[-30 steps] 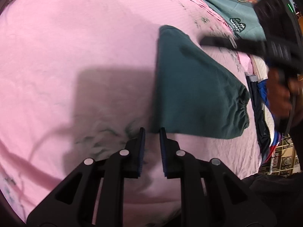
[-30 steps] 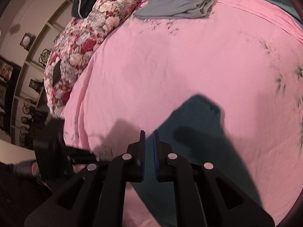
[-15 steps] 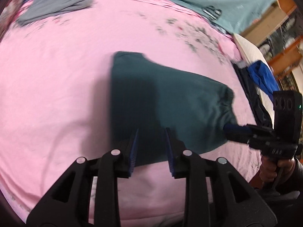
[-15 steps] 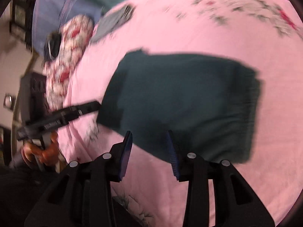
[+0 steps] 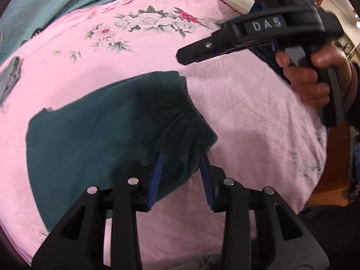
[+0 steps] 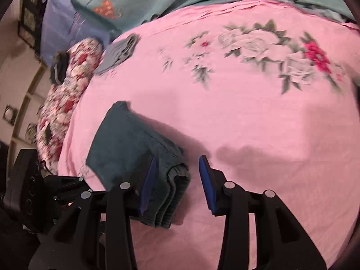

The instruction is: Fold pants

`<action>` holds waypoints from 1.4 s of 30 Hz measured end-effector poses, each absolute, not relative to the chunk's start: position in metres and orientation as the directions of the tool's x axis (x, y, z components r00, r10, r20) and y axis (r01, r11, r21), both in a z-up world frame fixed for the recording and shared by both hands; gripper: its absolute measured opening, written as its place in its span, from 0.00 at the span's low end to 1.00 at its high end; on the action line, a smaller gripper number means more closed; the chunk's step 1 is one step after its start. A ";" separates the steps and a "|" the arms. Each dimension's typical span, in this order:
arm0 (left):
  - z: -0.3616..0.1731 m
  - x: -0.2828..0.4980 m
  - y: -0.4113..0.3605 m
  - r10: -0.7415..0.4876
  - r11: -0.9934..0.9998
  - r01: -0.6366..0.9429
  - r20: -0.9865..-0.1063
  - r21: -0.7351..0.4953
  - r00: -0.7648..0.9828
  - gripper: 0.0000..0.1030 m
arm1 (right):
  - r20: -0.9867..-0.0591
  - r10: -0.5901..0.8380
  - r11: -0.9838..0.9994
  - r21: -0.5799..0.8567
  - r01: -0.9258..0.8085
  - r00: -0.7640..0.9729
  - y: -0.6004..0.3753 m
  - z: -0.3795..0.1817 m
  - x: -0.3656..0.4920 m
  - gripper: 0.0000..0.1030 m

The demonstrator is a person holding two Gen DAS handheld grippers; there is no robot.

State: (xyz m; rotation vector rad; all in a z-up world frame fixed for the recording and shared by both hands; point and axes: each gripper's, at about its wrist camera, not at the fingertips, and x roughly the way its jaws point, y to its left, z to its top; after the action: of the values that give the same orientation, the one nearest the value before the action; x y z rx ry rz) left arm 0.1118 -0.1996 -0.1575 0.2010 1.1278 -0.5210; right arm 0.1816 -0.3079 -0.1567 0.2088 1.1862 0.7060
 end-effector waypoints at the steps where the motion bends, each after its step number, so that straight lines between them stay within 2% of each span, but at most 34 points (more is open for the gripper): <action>1: -0.158 0.111 -0.206 -0.287 0.864 0.495 -0.897 -0.092 0.335 0.42 | -0.764 0.624 0.744 0.517 -0.422 0.164 -0.305 -0.159 0.185 0.40; 3: -0.162 0.108 -0.218 -0.280 0.855 0.513 -0.898 -0.073 0.340 0.47 | -0.756 0.642 0.704 0.513 -0.491 0.130 -0.298 -0.163 0.187 0.40; 5: -0.167 0.102 -0.237 -0.244 0.821 0.571 -0.900 0.007 0.362 0.53 | -0.774 0.624 0.691 0.483 -0.538 0.108 -0.290 -0.169 0.183 0.40; 7: -0.171 0.095 -0.253 -0.151 0.804 0.574 -0.879 0.156 0.452 0.78 | -0.774 0.628 0.652 0.467 -0.597 0.081 -0.287 -0.176 0.179 0.40; 8: -0.174 0.095 -0.257 -0.087 0.816 0.532 -0.862 0.225 0.500 0.79 | -0.782 0.619 0.652 0.458 -0.604 0.074 -0.286 -0.180 0.179 0.40; 11: -0.181 0.100 -0.260 -0.044 0.846 0.481 -0.870 0.229 0.491 0.79 | -0.779 0.626 0.629 0.487 -0.606 0.023 -0.284 -0.190 0.184 0.40; 14: -0.193 0.104 -0.268 0.021 0.834 0.468 -0.864 0.292 0.502 0.79 | -0.765 0.644 0.599 0.503 -0.623 0.002 -0.281 -0.188 0.186 0.40; 17: -0.200 0.106 -0.277 0.065 0.808 0.466 -0.841 0.360 0.537 0.74 | -0.768 0.641 0.589 0.491 -0.642 0.000 -0.279 -0.187 0.188 0.36; 22: -0.204 0.104 -0.287 0.073 0.778 0.502 -0.848 0.377 0.524 0.39 | -0.769 0.639 0.571 0.493 -0.656 -0.022 -0.277 -0.185 0.193 0.18; 26: -0.203 0.110 -0.279 0.069 0.801 0.491 -0.867 0.343 0.494 0.32 | -0.713 0.698 0.550 0.594 -0.587 -0.067 -0.285 -0.187 0.199 0.17; 29: -0.208 0.119 -0.271 0.047 0.824 0.482 -0.885 0.296 0.463 0.32 | -0.744 0.666 0.612 0.589 -0.528 -0.058 -0.292 -0.217 0.205 0.18; 32: -0.209 0.122 -0.267 0.036 0.827 0.486 -0.890 0.282 0.454 0.32 | -0.703 0.706 0.617 0.667 -0.417 -0.081 -0.303 -0.235 0.212 0.19; 33: -0.207 0.123 -0.265 0.031 0.831 0.485 -0.892 0.273 0.450 0.38 | -0.712 0.698 0.622 0.657 -0.427 -0.078 -0.302 -0.232 0.211 0.21; 34: -0.204 0.124 -0.264 0.019 0.835 0.487 -0.897 0.258 0.442 0.50 | -0.720 0.690 0.626 0.646 -0.438 -0.077 -0.301 -0.228 0.210 0.29; 35: -0.200 0.125 -0.263 0.012 0.839 0.484 -0.899 0.247 0.439 0.57 | -0.732 0.678 0.636 0.633 -0.442 -0.072 -0.301 -0.222 0.209 0.41; 36: -0.190 0.118 -0.265 -0.004 0.844 0.477 -0.888 0.244 0.461 0.65 | -0.746 0.664 0.653 0.615 -0.443 -0.057 -0.302 -0.216 0.208 0.45; 39: -0.157 0.108 -0.246 -0.011 0.860 0.433 -0.840 0.269 0.543 0.72 | -0.739 0.674 0.663 0.593 -0.457 0.020 -0.310 -0.189 0.205 0.45; 42: -0.134 0.110 -0.205 0.026 0.908 0.324 -0.808 0.266 0.589 0.75 | -0.674 0.734 0.628 0.626 -0.462 0.084 -0.315 -0.162 0.200 0.45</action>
State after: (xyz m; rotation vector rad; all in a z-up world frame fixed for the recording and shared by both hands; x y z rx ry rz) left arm 0.1099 -0.2051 -0.1338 0.4115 0.9316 -0.1795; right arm 0.2002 -0.3149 -0.1615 0.2799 1.1835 0.9094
